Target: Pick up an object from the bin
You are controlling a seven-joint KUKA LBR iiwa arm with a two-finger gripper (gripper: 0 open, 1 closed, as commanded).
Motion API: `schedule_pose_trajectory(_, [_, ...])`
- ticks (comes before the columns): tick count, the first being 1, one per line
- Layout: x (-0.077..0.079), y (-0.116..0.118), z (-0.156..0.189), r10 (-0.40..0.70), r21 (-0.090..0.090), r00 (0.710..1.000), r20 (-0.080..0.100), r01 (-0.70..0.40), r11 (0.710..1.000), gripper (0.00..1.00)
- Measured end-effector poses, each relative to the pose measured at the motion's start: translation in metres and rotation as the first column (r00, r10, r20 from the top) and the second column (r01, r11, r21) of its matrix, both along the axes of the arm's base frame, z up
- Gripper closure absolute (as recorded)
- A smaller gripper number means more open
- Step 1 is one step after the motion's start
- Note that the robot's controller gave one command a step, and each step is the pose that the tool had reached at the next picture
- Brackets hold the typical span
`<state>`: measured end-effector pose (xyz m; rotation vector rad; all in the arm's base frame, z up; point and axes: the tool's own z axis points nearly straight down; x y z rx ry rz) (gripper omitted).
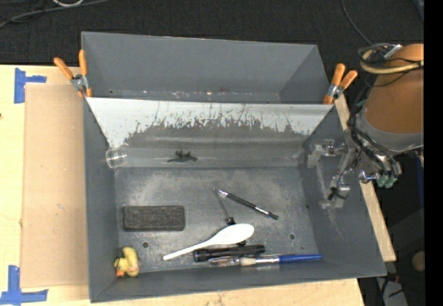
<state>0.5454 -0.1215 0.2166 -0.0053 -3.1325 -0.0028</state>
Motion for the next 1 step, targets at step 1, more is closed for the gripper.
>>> schedule_pose_trajectory(1, [0.0015, 0.0009, 0.0047, 0.005, -0.001, 1.0, 0.008, -0.005, 1.0, 0.0])
